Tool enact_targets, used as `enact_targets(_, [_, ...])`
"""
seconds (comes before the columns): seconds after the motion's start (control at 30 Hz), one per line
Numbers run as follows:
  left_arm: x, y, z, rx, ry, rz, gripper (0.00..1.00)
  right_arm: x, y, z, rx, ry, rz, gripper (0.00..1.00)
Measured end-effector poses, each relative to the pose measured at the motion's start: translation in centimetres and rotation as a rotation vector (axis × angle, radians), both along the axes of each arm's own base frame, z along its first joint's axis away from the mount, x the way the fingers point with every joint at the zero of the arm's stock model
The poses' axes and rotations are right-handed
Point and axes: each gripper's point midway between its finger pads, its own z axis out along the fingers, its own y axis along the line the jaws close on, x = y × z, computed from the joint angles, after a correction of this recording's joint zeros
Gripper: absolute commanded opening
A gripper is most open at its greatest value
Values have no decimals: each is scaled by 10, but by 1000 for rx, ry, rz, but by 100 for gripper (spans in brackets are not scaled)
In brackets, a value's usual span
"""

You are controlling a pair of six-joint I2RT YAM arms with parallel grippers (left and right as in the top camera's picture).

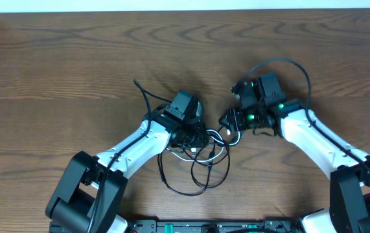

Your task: Untangle cables

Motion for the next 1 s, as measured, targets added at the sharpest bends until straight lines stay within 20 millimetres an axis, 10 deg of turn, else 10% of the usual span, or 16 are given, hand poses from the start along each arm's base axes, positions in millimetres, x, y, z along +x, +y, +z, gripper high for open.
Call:
enact_targets(0.3, [-11,-8,-12,7,43,-34,28,18,11,23,-31,-162,136,45])
enact_targets(1.0, [-17,4,-34,97,100,-23,26,-25,-19,-33,-325,-61,137,1])
